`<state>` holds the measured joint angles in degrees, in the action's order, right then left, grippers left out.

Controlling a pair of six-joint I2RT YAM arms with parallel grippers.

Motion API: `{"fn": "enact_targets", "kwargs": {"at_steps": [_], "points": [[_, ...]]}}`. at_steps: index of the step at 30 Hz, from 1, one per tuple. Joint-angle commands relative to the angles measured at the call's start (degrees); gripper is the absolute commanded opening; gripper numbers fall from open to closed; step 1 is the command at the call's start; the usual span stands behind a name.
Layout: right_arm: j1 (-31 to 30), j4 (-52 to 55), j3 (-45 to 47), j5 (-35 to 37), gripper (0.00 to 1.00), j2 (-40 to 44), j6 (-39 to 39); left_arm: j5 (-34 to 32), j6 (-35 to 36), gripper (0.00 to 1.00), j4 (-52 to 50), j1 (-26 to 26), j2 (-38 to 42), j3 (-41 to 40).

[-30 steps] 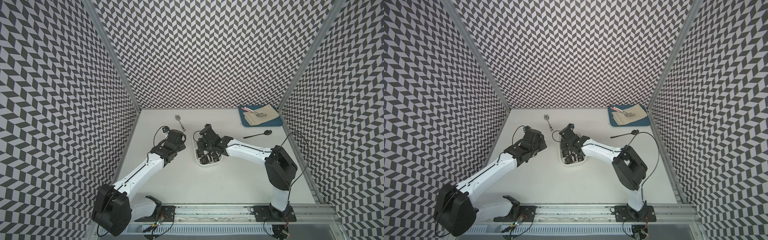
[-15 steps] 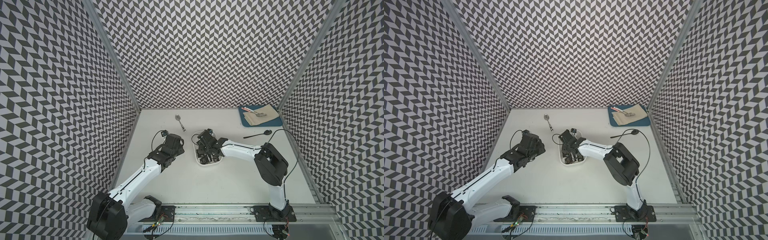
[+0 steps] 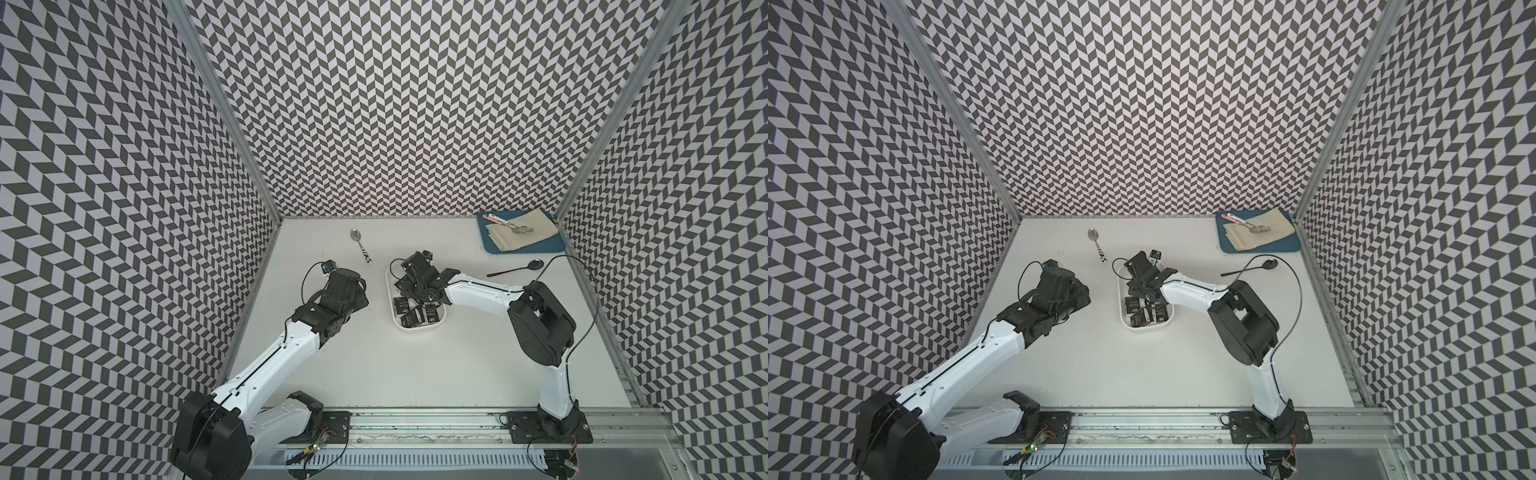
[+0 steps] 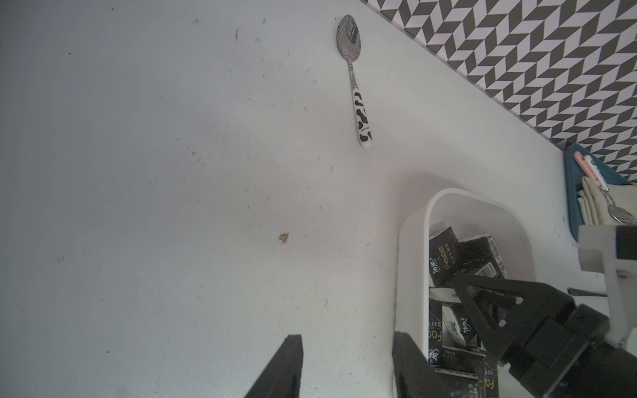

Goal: Take the pocket tissues out of the storage box
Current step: Pick up the pocket tissues from the storage box.

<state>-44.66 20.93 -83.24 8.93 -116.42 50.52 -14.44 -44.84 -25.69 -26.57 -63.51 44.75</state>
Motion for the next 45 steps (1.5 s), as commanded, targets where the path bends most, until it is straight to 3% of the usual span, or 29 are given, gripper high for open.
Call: {"fn": "enact_targets", "kwargs": {"at_steps": [1,8,13,21,36,45], "points": [[0.67,-1.53,-1.32,-1.09,0.49,-1.65,-0.12,0.64,0.19,0.47,1.42,0.29,-0.38,-0.23],[1.00,-2.59,0.03,-3.03,0.36,-1.97,-0.95,0.42,0.37,0.47,1.79,0.29,-0.43,-0.19],[0.98,-4.67,2.87,-5.07,0.17,-0.55,-1.45,0.35,0.11,0.47,1.87,0.29,-0.65,-0.25],[0.70,-6.33,5.89,-6.51,0.05,5.64,-3.83,-0.59,-0.07,0.47,1.52,0.35,-0.58,0.29],[1.21,-7.59,13.79,-10.28,0.02,23.84,-9.32,-2.04,-0.69,0.47,1.35,0.66,-2.13,1.35],[11.17,-0.85,16.34,-5.03,0.01,30.46,-17.45,-1.59,-0.42,0.47,2.23,0.73,-4.01,2.25]]}}
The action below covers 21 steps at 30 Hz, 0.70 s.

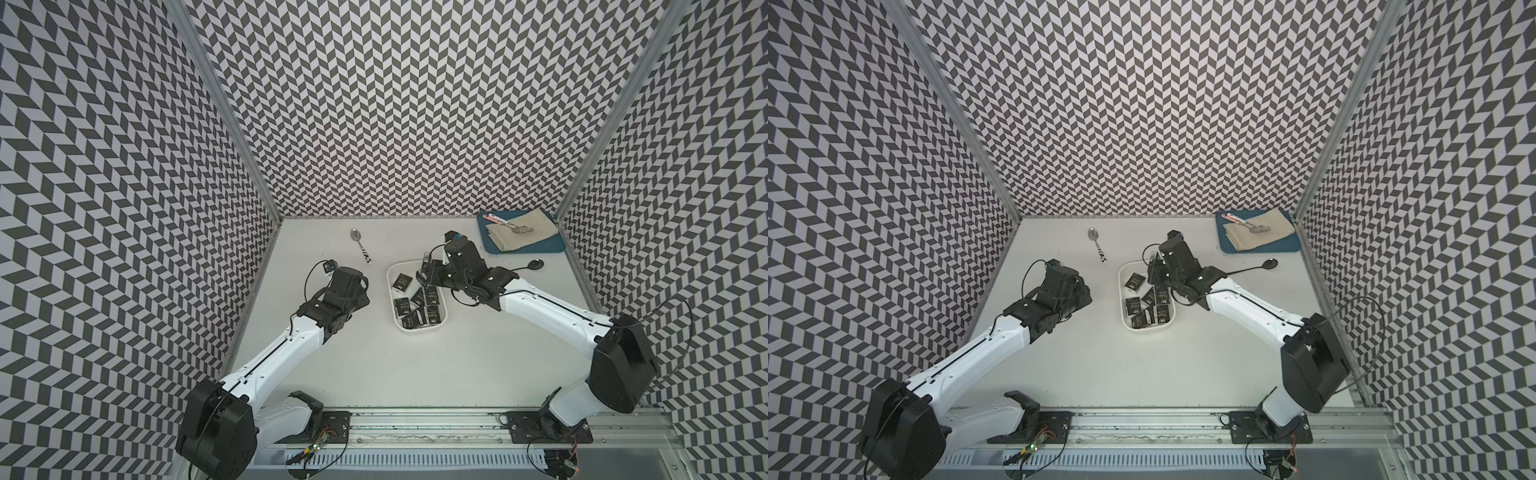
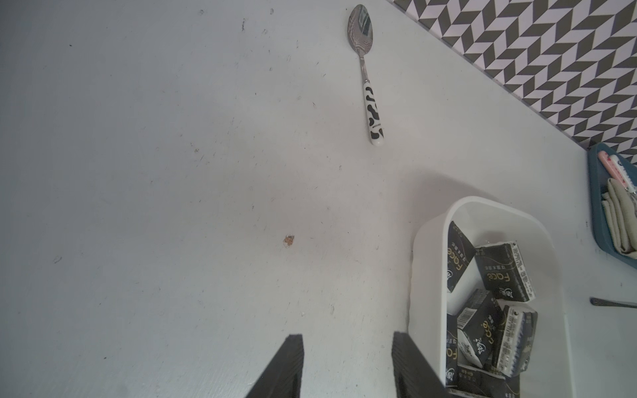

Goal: Take the pocket tissues out of the storage box
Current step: Pick up the pocket tissues from the storage box, then place the pocket tissues at the center of the board.

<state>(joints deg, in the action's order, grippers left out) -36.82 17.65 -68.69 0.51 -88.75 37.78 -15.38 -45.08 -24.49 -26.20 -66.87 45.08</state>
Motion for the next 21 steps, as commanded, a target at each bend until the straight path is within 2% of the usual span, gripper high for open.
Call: {"fn": "enact_targets", "kwargs": {"at_steps": [1,6,13,21], "points": [[4.34,3.07,2.31,4.32,0.01,3.10,-5.92,-0.69,-0.10,0.47,1.02,0.37,-0.89,2.11],[7.22,6.98,3.58,9.42,0.01,1.00,-11.74,-0.45,-0.40,0.47,1.93,0.41,-2.14,2.55],[7.37,8.55,4.73,13.79,0.01,-4.93,-15.78,-0.71,-0.32,0.47,2.25,0.37,-3.68,3.21],[6.41,5.27,6.49,13.82,0.02,-9.33,-17.20,0.46,-0.43,0.47,2.95,0.69,-4.14,3.70]]}}
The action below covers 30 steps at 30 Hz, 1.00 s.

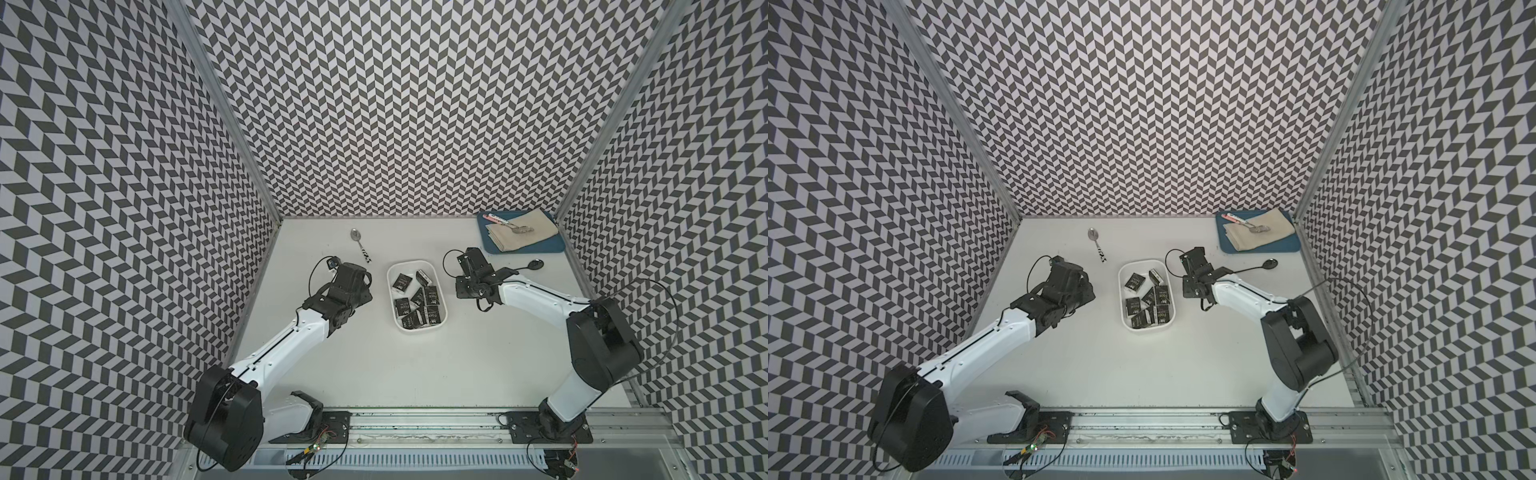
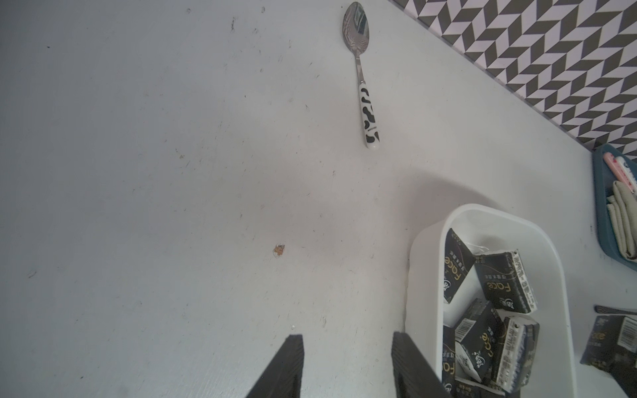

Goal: Take the pocket tissues out of the storage box
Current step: Place the pocket tissues at the center of the board.

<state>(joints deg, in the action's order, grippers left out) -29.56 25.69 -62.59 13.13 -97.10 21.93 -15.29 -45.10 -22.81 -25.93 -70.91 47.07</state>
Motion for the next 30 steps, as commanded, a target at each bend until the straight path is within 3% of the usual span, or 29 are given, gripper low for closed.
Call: {"fn": "enact_targets", "kwargs": {"at_steps": [1,7,12,17,23,28,30], "points": [[-1.21,-3.05,0.32,1.19,0.02,-1.69,-1.54,0.41,-0.43,0.47,1.40,0.45,-0.19,1.71],[-2.94,-4.03,-0.57,0.30,0.08,-5.70,-1.58,0.40,-0.44,0.47,1.27,1.08,-0.21,1.75],[-2.96,-4.26,-1.84,-1.77,0.25,-5.85,-1.42,0.50,0.01,0.47,0.62,2.20,0.00,2.23],[-2.96,-3.29,-4.25,-4.30,0.34,-0.76,-0.86,0.42,0.32,0.47,0.32,3.07,1.22,2.15],[-0.74,-2.17,-4.63,-3.62,0.40,2.97,-1.00,0.77,0.54,0.47,0.09,3.63,1.70,1.98],[1.88,-8.59,0.18,-10.54,0.43,3.82,-3.20,3.32,1.16,0.47,1.01,3.61,1.35,1.37],[2.05,-9.30,0.97,-9.21,0.44,3.62,-3.35,4.09,1.24,0.47,1.10,3.52,1.22,1.13]]}}
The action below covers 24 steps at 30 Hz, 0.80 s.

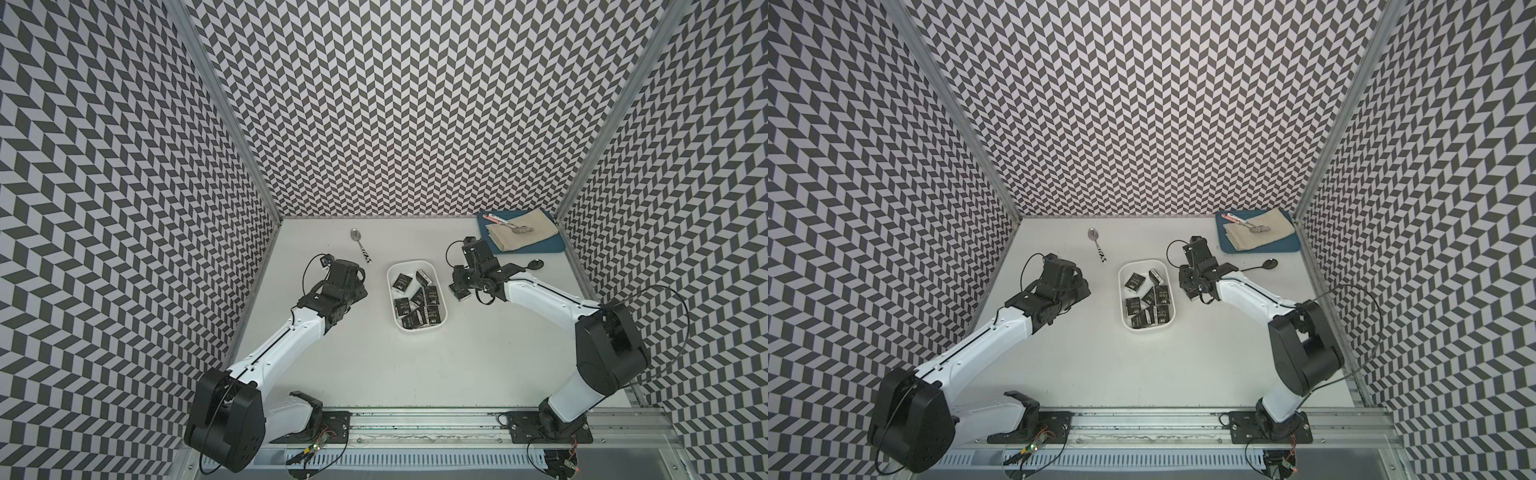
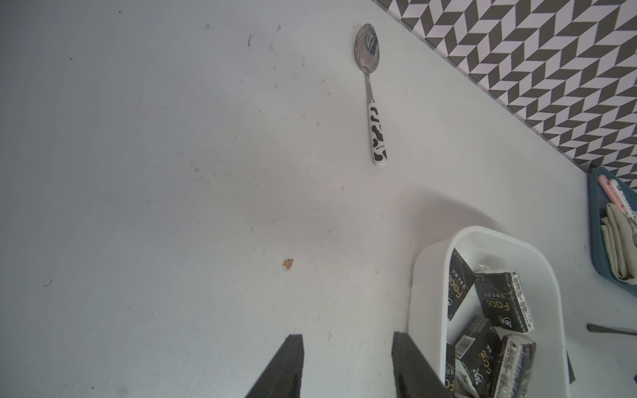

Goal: Take the pocket tissues out of the storage box
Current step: Place the pocket tissues at the center of the board, then move the storage box to the center of the board.

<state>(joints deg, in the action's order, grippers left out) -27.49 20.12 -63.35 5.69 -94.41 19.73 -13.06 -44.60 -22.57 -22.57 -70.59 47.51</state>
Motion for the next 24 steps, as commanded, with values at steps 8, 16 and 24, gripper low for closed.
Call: {"fn": "enact_targets", "kwargs": {"at_steps": [8,16,24], "points": [[0.64,-8.77,5.51,-11.81,0.47,4.06,-1.99,7.12,2.94,0.47,2.27,-0.19,0.04,-0.04],[-2.40,-14.37,10.67,-19.58,0.47,5.65,-0.48,6.07,2.87,0.47,2.00,-0.20,0.67,0.44],[-5.15,-15.55,10.80,-17.48,0.45,1.83,1.63,5.20,3.02,0.47,1.21,-0.15,1.81,0.58]]}}
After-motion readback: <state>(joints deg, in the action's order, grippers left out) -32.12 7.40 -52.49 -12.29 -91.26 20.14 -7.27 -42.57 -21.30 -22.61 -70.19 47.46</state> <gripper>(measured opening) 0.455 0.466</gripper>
